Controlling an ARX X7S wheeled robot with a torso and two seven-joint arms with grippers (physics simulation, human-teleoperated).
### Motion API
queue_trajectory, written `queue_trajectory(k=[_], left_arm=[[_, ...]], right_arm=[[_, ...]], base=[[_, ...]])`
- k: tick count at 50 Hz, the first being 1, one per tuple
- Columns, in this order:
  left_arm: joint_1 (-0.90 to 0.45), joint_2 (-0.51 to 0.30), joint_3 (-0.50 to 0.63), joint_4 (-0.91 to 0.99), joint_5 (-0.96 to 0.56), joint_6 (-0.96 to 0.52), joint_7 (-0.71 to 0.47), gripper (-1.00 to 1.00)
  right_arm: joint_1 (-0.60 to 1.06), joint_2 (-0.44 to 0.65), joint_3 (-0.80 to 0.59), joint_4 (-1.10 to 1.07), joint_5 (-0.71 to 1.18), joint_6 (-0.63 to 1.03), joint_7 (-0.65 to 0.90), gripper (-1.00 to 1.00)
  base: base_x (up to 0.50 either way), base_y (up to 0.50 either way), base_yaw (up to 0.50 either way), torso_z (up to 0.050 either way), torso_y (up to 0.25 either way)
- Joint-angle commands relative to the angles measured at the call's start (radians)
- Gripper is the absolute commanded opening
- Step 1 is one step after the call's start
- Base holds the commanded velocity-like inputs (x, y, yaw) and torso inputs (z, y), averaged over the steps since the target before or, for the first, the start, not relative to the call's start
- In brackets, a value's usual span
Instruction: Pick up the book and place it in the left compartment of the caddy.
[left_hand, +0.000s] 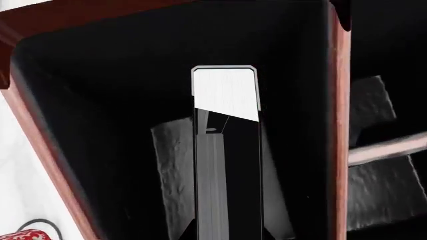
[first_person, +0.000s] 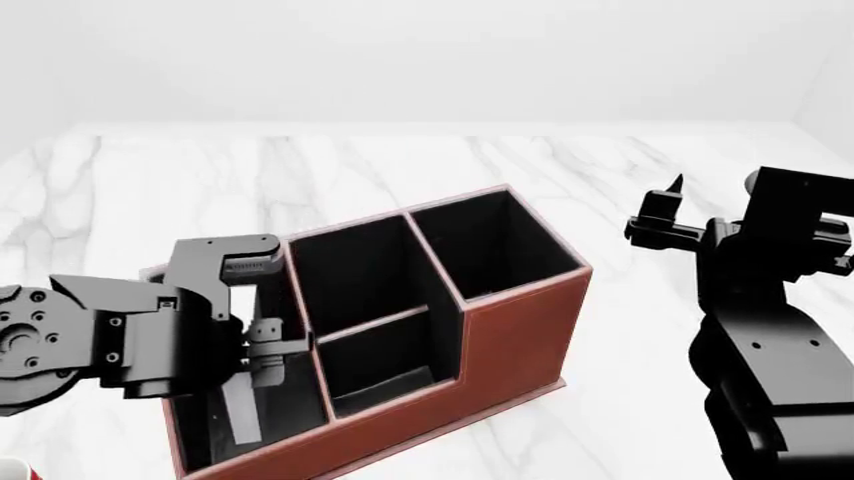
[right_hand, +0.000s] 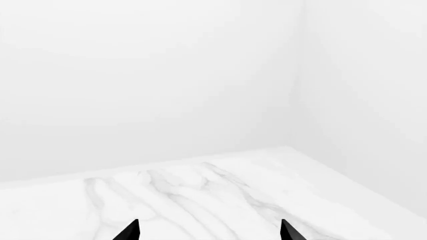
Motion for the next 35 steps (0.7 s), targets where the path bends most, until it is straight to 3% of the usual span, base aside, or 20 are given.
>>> queue_trajectory(k=[1, 20, 21, 35], left_arm=[[0.036, 0.015, 0.007, -0.043, 0.052, 0.041, 0.034, -1.00], [0.093, 0.024, 0.009, -0.071, 0.073, 0.073, 0.080, -1.00], [0.093, 0.023, 0.006, -0.070, 0.080, 0.078, 0.086, 1.00], [0.066, 0.026, 0.013, -0.075, 0.082, 0.044, 0.056, 1.00]], right_arm=[[-0.007, 0.001, 0.001, 0.003, 0.002, -0.007, 0.001, 1.00], [-0.008, 0.004, -0.005, 0.000, 0.005, -0.007, 0.005, 1.00], [-0.008, 0.004, -0.005, 0.002, 0.005, -0.008, 0.005, 1.00], [-0.005, 0.007, -0.006, -0.005, 0.010, -0.002, 0.008, 1.00]], base=[[0.00, 0.00, 0.00, 0.000, 0.000], [0.00, 0.00, 0.00, 0.001, 0.001], [0.00, 0.00, 0.00, 0.000, 0.000], [0.00, 0.00, 0.00, 0.000, 0.000]])
